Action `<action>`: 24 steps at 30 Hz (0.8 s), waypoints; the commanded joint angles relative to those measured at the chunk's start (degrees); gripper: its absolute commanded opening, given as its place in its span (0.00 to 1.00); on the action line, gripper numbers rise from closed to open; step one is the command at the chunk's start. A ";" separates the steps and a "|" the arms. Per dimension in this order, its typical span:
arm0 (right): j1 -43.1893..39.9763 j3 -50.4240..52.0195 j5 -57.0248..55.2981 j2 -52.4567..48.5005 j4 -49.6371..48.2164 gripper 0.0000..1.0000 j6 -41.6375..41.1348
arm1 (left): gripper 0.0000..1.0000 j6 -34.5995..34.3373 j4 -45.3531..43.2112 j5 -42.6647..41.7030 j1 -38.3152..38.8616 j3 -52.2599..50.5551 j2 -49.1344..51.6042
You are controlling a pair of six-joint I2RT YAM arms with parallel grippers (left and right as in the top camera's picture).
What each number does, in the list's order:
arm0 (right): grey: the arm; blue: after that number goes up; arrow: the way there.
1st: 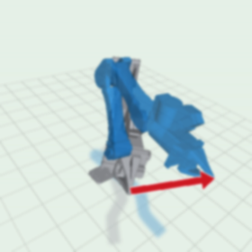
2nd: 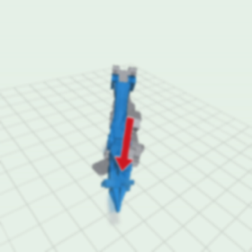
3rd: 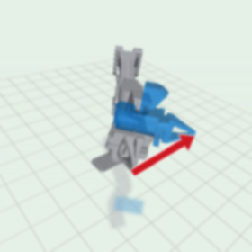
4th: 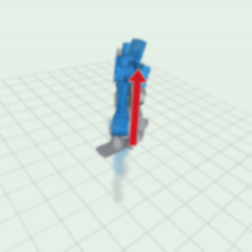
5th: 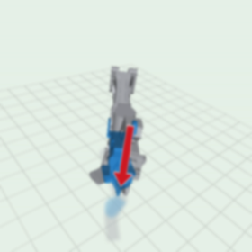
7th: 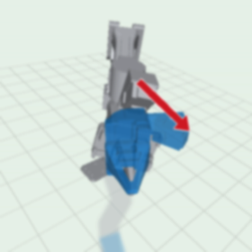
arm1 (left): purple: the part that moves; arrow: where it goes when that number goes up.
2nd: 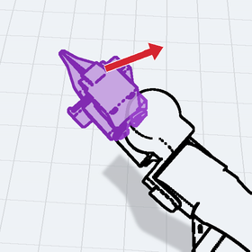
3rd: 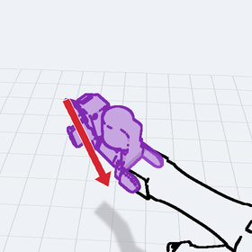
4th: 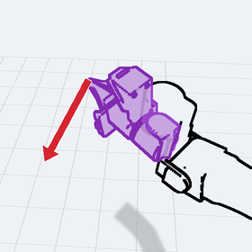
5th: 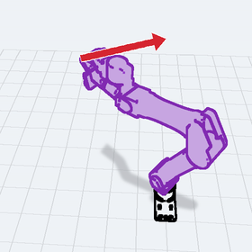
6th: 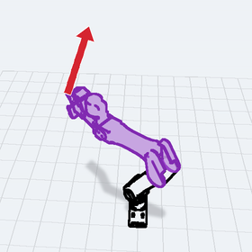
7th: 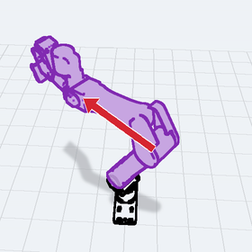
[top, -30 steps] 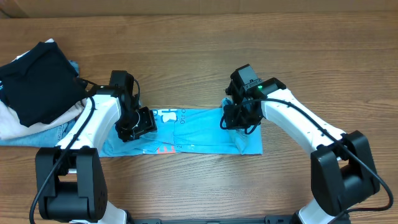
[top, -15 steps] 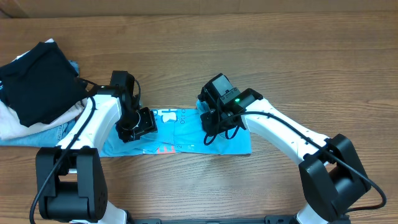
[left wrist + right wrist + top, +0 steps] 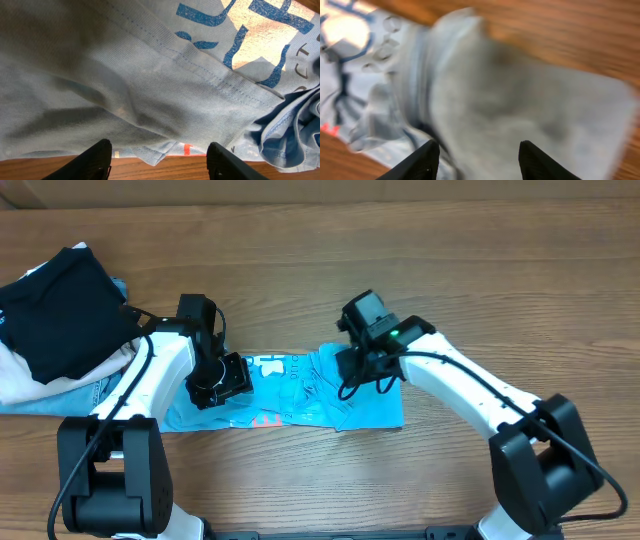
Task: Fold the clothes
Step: 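Press the folded right end down with the right gripper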
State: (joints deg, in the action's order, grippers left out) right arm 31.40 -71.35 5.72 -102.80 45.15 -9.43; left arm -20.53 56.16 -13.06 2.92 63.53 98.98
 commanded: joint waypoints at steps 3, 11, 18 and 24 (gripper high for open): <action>-2.99 -1.09 -1.14 3.67 3.02 0.53 0.00 | 0.64 1.27 -0.09 0.11 0.39 1.14 -1.27; 0.48 -1.05 7.19 3.43 1.73 0.54 9.97 | 0.64 1.27 -0.02 0.09 0.39 1.14 -1.27; 1.88 -1.05 7.39 -1.36 -0.70 0.50 11.47 | 0.65 1.29 0.22 0.09 0.39 1.14 -1.27; 3.61 -1.05 7.45 -4.61 -1.90 0.42 12.92 | 0.65 1.29 0.20 0.09 0.39 1.14 -1.27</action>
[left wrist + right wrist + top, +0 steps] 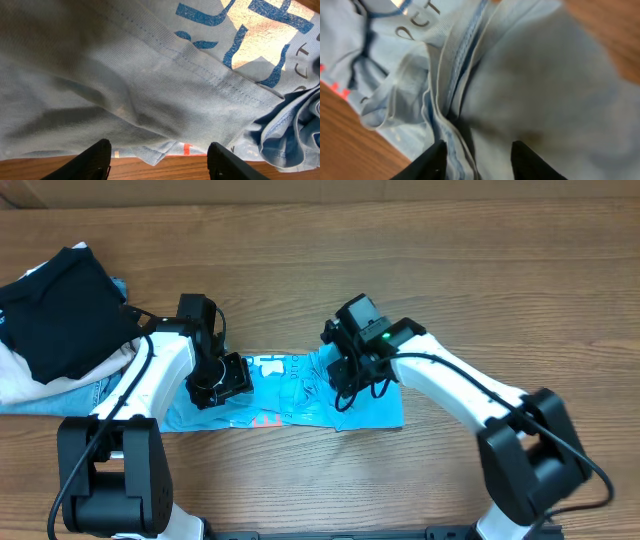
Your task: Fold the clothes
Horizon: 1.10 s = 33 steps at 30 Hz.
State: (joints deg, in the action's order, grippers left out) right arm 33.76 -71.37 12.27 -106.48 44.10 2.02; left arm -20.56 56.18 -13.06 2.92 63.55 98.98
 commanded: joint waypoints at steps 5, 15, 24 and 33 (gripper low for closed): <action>2.56 -1.03 0.90 -1.01 -1.70 0.42 1.46 | 0.65 1.31 0.22 0.09 0.39 1.11 -1.27; 3.80 -1.03 0.94 -1.01 -2.27 0.04 1.70 | 0.65 1.53 0.37 0.13 0.44 1.11 -1.27; 4.81 -1.03 8.50 -1.01 5.29 0.04 12.72 | 0.66 1.97 0.33 1.27 0.44 1.11 -1.27; 4.76 -1.03 5.27 -1.01 4.35 0.04 13.38 | 0.66 1.95 -0.07 1.25 0.48 1.11 -1.27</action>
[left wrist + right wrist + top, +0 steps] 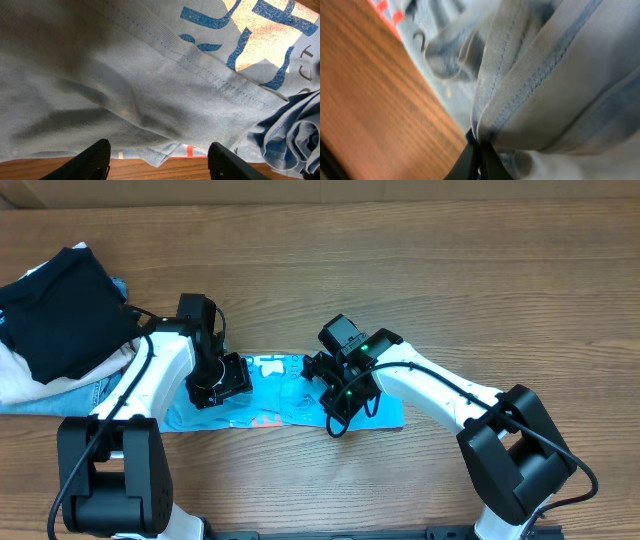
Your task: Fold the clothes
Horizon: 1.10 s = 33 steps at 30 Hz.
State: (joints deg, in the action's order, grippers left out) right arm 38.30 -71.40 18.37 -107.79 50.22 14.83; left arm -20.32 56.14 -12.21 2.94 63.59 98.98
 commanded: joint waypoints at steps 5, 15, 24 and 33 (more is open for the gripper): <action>0.22 -1.01 -6.23 0.31 -6.86 0.07 -0.66 | 0.66 1.70 -0.09 0.39 0.46 1.07 -1.27; 0.22 -1.11 -13.38 0.37 -10.58 0.31 -1.22 | 0.66 1.70 -0.20 0.61 0.46 1.07 -1.27; 0.20 -3.87 -21.49 2.03 -11.89 0.34 -4.66 | 0.66 1.68 -0.66 0.59 0.46 1.07 -1.27; 0.22 -3.61 -18.08 1.95 -12.24 0.34 -4.15 | 0.66 1.68 -0.57 0.57 0.46 1.07 -1.27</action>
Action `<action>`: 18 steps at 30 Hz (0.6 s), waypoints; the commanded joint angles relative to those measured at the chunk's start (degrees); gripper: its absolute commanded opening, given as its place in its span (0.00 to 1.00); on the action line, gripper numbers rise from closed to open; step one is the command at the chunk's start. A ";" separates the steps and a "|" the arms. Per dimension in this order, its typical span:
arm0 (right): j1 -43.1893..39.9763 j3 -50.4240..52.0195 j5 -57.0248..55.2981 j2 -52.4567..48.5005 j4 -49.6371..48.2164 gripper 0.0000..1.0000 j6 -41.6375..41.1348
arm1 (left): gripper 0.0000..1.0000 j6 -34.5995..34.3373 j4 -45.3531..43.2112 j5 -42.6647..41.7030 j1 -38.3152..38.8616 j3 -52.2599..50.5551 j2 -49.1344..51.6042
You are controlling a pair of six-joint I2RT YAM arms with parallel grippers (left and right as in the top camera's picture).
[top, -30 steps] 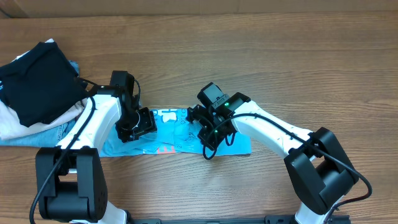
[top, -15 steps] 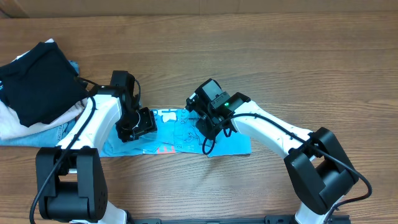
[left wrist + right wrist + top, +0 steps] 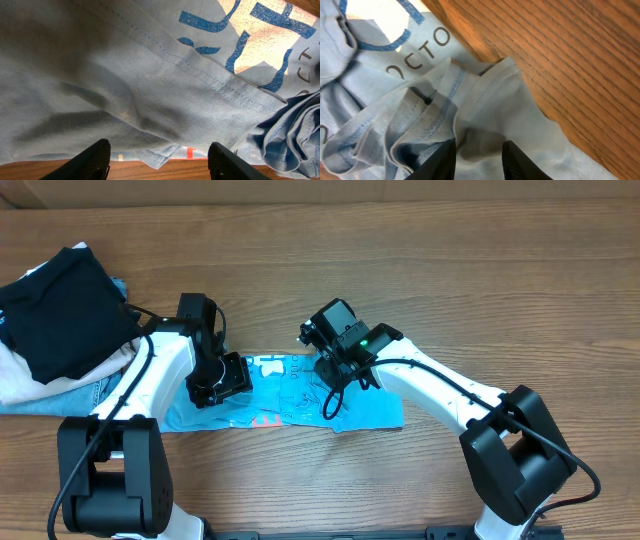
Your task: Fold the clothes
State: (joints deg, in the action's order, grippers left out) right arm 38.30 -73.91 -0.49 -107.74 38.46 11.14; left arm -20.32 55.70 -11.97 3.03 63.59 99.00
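Note:
A light blue shirt [image 3: 283,395] with blue and orange print lies flattened into a strip on the wooden table, bunched in folds at its middle. My left gripper [image 3: 218,383] rests low over the shirt's left part, open; its wrist view shows the fabric [image 3: 150,85] under the spread fingers [image 3: 95,160]. My right gripper [image 3: 335,373] hangs over the crumpled middle near the shirt's back edge. Its fingers [image 3: 442,160] stand apart above a fold of the cloth [image 3: 485,110], holding nothing.
A pile of other clothes sits at the table's left edge: a black garment [image 3: 55,310] on top of white and denim pieces [image 3: 60,390]. Bare wooden table [image 3: 480,290] surrounds the shirt on the far, right and near sides.
My right gripper was shut on a fold near the shirt's front edge. It now stands open farther back, over the shirt's back edge. The left gripper has not moved.
At first my right gripper was open over the shirt's right part, and then open over the bunched middle. After that it was shut on a fold at the front edge. Now it is open again at the back edge. The left gripper stayed open on the left part throughout.

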 commanded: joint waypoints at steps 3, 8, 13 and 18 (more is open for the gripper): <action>0.22 -0.31 0.98 1.18 -0.61 0.35 -0.46 | 0.66 1.70 0.20 0.35 0.37 1.07 -1.29; 0.22 0.70 2.25 -0.11 -0.94 0.35 -0.46 | 0.66 1.70 0.17 0.33 0.37 1.07 -1.29; 0.22 0.74 3.39 -0.42 -1.07 0.27 -0.44 | 0.66 1.70 0.15 0.35 0.37 1.07 -1.29; 0.22 0.81 6.67 -0.48 -0.59 0.27 -0.44 | 0.66 1.70 0.17 0.33 0.37 1.07 -1.29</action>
State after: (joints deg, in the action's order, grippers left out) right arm 38.30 -73.49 3.14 -107.77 37.80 10.76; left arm -20.32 55.77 -11.94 3.03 63.59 98.98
